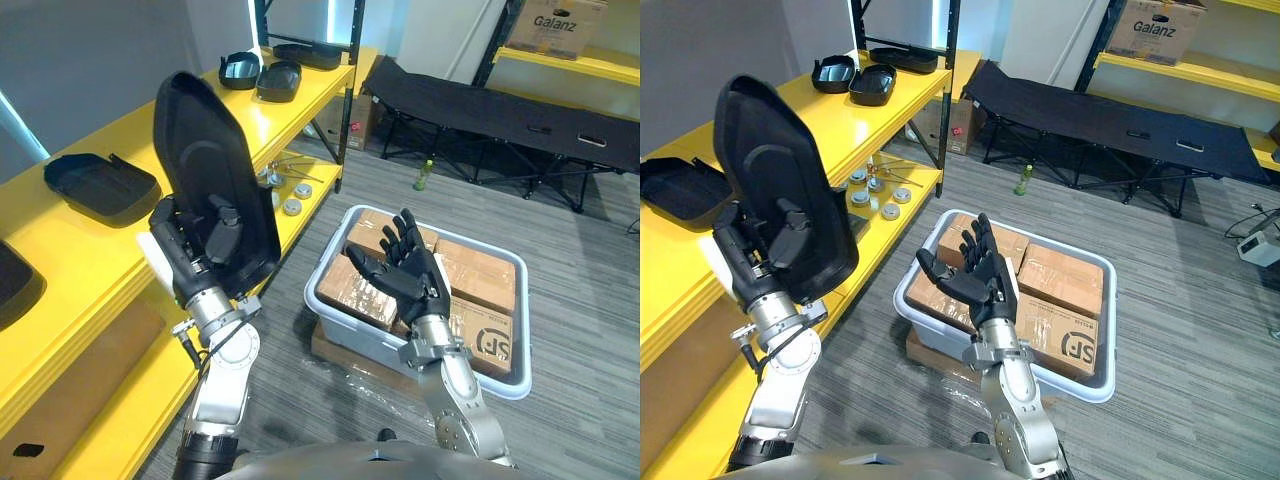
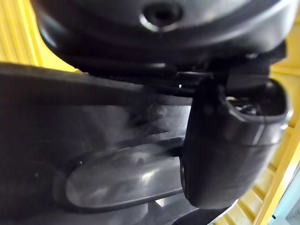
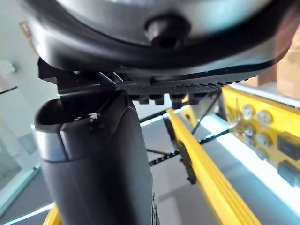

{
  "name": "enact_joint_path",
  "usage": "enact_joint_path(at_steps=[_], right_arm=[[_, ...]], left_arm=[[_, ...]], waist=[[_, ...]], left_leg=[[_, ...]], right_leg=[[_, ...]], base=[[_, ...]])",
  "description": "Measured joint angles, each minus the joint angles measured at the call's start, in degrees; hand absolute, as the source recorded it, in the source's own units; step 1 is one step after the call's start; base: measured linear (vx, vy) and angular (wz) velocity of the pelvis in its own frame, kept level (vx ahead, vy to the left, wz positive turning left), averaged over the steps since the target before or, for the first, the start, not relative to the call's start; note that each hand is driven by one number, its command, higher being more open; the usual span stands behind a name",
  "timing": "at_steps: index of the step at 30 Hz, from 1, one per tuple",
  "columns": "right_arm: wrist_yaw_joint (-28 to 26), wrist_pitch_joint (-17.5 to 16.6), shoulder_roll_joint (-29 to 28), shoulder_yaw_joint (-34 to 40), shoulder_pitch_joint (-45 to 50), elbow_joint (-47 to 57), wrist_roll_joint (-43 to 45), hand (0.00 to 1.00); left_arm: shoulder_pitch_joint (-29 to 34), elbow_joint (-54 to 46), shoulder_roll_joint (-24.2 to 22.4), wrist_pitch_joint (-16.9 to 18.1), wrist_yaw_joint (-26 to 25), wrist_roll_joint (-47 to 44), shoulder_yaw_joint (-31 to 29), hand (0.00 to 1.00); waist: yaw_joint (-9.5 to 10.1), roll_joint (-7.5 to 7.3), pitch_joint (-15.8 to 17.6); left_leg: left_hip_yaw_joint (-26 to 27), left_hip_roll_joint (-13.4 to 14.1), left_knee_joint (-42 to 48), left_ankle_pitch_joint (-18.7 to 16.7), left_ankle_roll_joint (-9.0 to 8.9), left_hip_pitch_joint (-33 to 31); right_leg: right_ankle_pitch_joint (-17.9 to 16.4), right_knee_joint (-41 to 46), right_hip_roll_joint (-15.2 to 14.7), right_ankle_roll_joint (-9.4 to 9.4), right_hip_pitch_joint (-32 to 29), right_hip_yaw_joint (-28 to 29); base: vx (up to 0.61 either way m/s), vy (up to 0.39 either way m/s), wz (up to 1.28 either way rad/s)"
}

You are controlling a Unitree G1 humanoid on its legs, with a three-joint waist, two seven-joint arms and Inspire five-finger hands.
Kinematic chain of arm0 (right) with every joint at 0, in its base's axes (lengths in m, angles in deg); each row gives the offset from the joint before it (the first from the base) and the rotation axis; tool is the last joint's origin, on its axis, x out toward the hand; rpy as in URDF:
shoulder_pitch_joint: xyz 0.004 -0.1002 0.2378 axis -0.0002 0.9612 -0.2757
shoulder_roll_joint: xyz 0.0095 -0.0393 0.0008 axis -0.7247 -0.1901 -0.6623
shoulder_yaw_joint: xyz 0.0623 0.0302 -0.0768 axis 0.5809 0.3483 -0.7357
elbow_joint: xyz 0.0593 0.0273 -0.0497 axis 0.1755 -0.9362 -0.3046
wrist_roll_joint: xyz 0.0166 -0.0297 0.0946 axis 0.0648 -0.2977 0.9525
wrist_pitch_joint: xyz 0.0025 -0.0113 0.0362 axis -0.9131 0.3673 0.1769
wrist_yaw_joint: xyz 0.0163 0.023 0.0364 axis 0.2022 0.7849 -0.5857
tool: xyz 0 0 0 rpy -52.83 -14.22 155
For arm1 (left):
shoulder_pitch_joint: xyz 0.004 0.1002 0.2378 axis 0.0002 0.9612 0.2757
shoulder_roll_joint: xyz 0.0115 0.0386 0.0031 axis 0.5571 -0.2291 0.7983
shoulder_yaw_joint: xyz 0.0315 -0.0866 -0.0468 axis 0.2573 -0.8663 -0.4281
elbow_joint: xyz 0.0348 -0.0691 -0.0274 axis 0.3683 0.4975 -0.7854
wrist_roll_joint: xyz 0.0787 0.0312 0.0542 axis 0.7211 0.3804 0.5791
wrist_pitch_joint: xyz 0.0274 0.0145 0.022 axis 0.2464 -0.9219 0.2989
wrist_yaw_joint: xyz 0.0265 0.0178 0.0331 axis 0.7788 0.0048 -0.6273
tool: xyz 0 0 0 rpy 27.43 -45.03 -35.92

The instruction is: Walk over and take three plastic housings, then place them on the shelf

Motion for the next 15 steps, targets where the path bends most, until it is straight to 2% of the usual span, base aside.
enact_joint_path(at_steps=[1, 3, 5, 9, 13, 15], right_arm=[[-0.4, -0.1, 0.0, 0.8, 0.8, -0.1, 0.0, 1.0], [-1.3, -1.5, -0.1, 4.6, 2.6, -2.2, 0.0, 1.0], [-1.3, -2.0, 0.0, 6.8, 2.8, -3.6, -0.1, 1.0], [-1.3, -2.3, 0.1, 8.2, 2.1, -4.3, -0.3, 1.0], [-1.6, -2.0, 1.0, 3.6, -4.6, -8.4, -1.6, 1.0], [-2.4, -1.0, 1.4, 0.1, -8.5, -10.0, -4.4, 1.0]], left_arm=[[0.8, 0.0, 0.0, 1.1, 0.1, -0.4, -0.4, 0.0], [3.3, -0.4, -0.4, 5.5, 1.0, -4.7, -1.9, 0.0], [4.4, -0.8, -0.8, 7.9, 2.7, -8.2, -3.3, 0.0], [7.3, -6.4, -1.2, 10.1, 7.0, -13.1, -4.9, 0.0], [7.7, -12.6, -1.2, 12.2, 11.6, -13.5, -5.3, 0.0], [7.9, -15.5, -1.2, 13.3, 14.5, -14.3, -6.0, 0.0]], waist=[[-0.07, 0.05, 0.0], [-0.23, 0.28, 0.2], [-0.21, 0.57, 0.5], [-0.02, 1.15, 0.9], [1.93, 1.47, 1.2], [3.7, 1.63, 1.3]], left_leg=[[0.0, 0.0, 0.0, -0.1, 0.0, 0.0], [0.2, 0.0, 0.1, -0.2, -0.03, 0.0], [0.2, 0.1, 0.6, -0.6, -0.02, -0.1], [-0.7, 0.1, 1.1, -0.8, -0.01, -0.8], [-4.0, 0.1, 2.2, -0.8, 0.1, -2.4], [-7.2, -0.1, 2.8, -0.7, 0.27, -4.1]], right_leg=[[0.0, 0.0, 0.0, -0.03, 0.0, 0.0], [-0.2, 0.0, 0.0, -0.06, -0.1, 0.0], [-0.2, 0.0, 0.0, -0.07, 0.0, 0.1], [-0.3, 0.0, 0.0, -0.09, 0.0, -0.5], [-0.5, -0.1, -0.2, -0.1, 1.4, -4.1], [-1.2, -0.1, -0.4, 0.12, 2.6, -7.4]], base=[[0.0, 0.0, 0.0], [0.0, 0.0, 0.0], [0.0, 0.0, 0.0], [-0.01, 0.003, 0.08], [-0.02, 0.0, 0.43], [-0.02, -0.011, 0.77]])
